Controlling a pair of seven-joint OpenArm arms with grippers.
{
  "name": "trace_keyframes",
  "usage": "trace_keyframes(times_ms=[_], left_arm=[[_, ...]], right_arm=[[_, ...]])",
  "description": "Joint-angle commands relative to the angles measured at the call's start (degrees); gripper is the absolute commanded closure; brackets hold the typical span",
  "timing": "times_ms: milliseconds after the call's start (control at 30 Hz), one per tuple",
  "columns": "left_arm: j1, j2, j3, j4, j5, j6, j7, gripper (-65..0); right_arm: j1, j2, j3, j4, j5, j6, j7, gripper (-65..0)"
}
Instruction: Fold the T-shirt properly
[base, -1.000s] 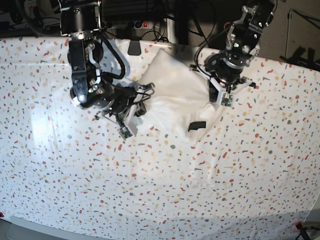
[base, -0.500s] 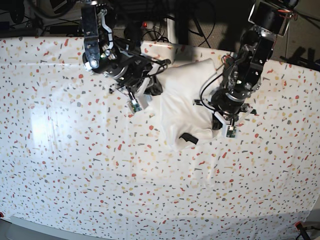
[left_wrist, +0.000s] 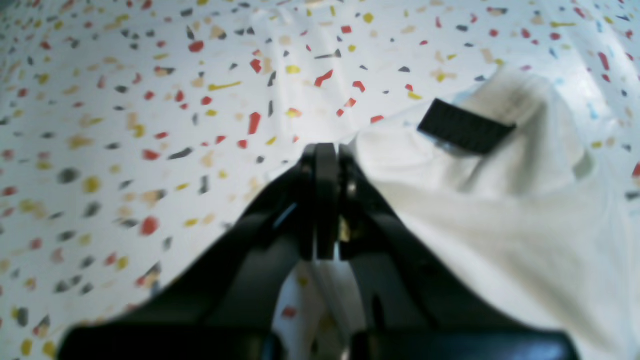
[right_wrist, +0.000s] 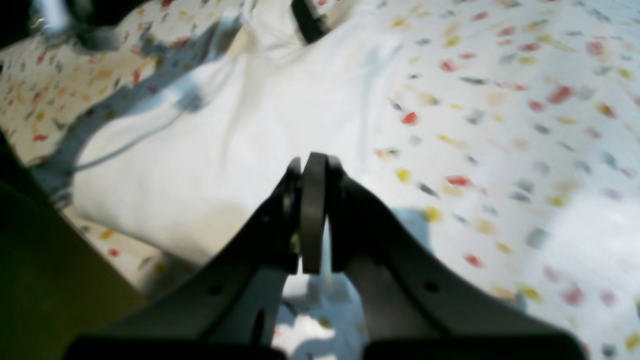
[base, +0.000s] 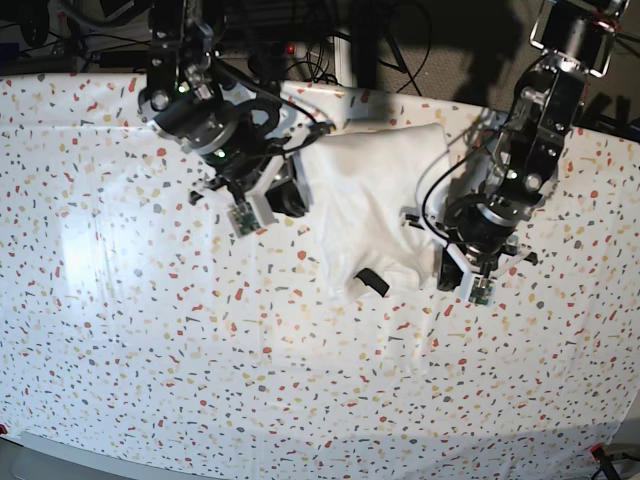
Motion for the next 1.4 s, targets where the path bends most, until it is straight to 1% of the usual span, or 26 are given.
trace_keyframes(times_ms=[0, 100, 167, 233, 333, 400, 500, 567, 667, 800, 900, 1000, 1067, 1200, 1267, 1367], left_arm=[[0.96, -1.29, -0.15, 2.84, 0.59, 1.44, -1.03, 0.0], [6.16, -4.94, -0.15, 8.02, 1.07, 5.33, -1.01, 0.0], [9.94, -6.69, -0.15, 10.99, 1.09, 6.25, -0.94, 0.0], [13.9, -7.8, -0.15, 13.42, 1.11, 6.23, -0.72, 0.0], [19.85, -8.24, -0.2, 15.08, 1.14, 6.25, 0.15, 0.0], [23.87, -8.24, -0.2, 15.08, 1.16, 6.23, 0.28, 0.0], [30.14, -8.22, -0.2, 15.08, 1.9, 6.21, -0.09, 0.0], [34.56, -8.24, -0.22, 15.08, 4.72, 6.23, -1.68, 0.0], [40.87, -8.22, -0.22, 15.04, 7.82, 6.23, -5.14, 0.0], [47.23, -8.09, -0.2, 13.86, 8.28, 6.21, -10.6, 0.0], [48.43, -8.04, -0.2, 9.75, 8.24, 6.19, -13.77, 0.0], [47.08, -7.06, -0.2, 1.84, 8.24, 5.95, -15.1, 0.0], [44.92, -5.42, -0.2, -4.96, 8.24, 4.79, -16.37, 0.0], [39.36, -1.29, -0.2, -21.07, 8.2, -1.46, -19.63, 0.0], [36.17, 1.01, -0.2, -29.73, 7.85, -3.67, -21.05, 0.0], [31.43, 4.55, -0.2, -42.4, 4.5, -6.54, -24.0, 0.0]], right_arm=[[-0.92, 0.0, 1.84, 2.4, 1.49, 0.25, 1.14, 0.0], [-4.85, 0.0, 8.15, 5.75, 3.63, 0.25, -1.07, 0.0], [-7.39, 0.0, 12.31, 7.21, 5.2, 0.25, -3.17, 0.0], [-10.03, -0.02, 16.06, 8.28, 7.82, 0.25, -5.92, 0.0], [-14.05, -0.02, 20.5, 8.98, 12.66, 0.25, -12.11, 0.0], [-17.22, -0.04, 22.82, 8.98, 14.14, 0.25, -14.84, 0.0], [-22.6, -0.04, 26.01, 8.98, 14.14, 0.25, -14.71, 0.0], [-26.18, -0.26, 27.63, 8.96, 14.14, 0.25, -14.58, 0.0], [-31.21, -1.31, 28.46, 8.79, 14.1, 0.25, -12.66, 0.0], [-35.17, -2.23, 28.22, 4.66, 14.08, 0.25, -9.22, 0.0], [-35.19, -2.21, 28.17, -2.47, 13.09, 0.25, -7.15, 0.0], [-33.29, -1.81, 28.17, -12.11, 9.64, 0.25, -2.34, 0.0], [-31.1, -0.72, 28.17, -19.43, 6.62, 0.25, 1.53, 0.0], [-25.18, 2.64, 28.17, -35.21, 2.1, 0.25, 7.37, 0.0], [-21.75, 4.85, 28.17, -43.25, -0.15, 0.25, 9.94, 0.0], [-16.68, 8.92, 28.17, -55.25, -1.66, 0.25, 12.46, 0.0]])
